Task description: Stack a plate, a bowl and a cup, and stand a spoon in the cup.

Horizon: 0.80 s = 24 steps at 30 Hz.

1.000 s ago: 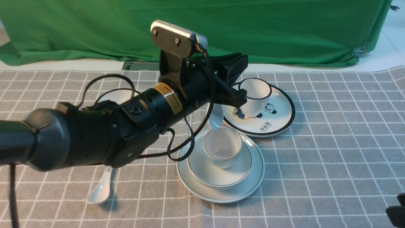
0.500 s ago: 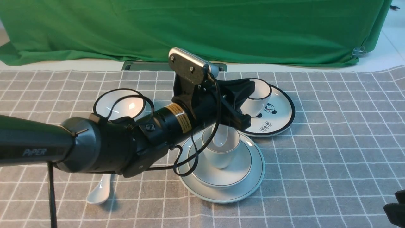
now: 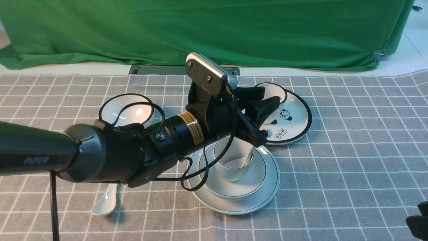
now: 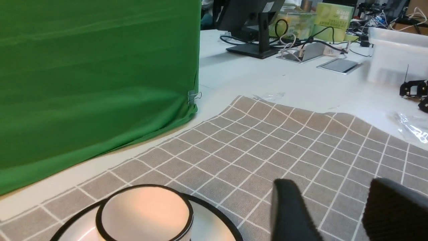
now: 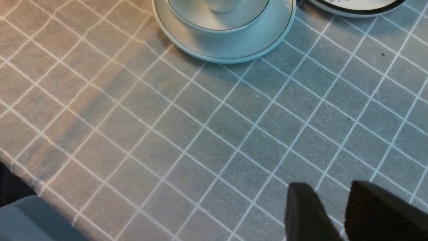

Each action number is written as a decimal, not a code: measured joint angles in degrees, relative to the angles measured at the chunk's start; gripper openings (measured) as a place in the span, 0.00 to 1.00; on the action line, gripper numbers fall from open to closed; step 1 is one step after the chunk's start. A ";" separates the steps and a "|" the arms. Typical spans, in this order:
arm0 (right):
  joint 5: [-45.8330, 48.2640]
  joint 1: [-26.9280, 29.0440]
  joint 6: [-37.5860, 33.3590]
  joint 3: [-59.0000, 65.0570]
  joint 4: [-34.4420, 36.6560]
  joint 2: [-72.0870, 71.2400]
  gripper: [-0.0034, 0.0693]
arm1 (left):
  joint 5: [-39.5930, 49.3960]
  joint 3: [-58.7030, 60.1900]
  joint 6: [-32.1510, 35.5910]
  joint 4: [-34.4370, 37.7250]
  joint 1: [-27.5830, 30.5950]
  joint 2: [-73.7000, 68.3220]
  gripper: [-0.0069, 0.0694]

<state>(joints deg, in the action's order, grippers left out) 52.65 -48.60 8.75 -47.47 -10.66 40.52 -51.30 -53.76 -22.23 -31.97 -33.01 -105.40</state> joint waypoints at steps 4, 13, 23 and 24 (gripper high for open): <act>0.04 0.00 0.00 0.00 0.00 0.00 0.36 | 0.34 0.04 0.05 0.00 0.00 1.27 0.58; -1.56 0.00 0.00 -1.44 -0.21 0.00 0.37 | 33.11 0.04 -2.07 -0.06 0.00 21.92 0.24; -2.20 0.00 -0.41 -1.81 -0.41 0.00 0.26 | 52.99 12.49 -2.86 3.15 0.00 54.69 0.10; -2.20 0.00 -0.41 -1.81 -0.41 0.00 0.22 | 53.03 14.18 -2.86 4.05 0.00 56.81 0.10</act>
<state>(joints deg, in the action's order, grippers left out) 50.46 -48.60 8.34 -49.28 -11.08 40.52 1.74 -39.58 -25.09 -27.92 -33.01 -48.59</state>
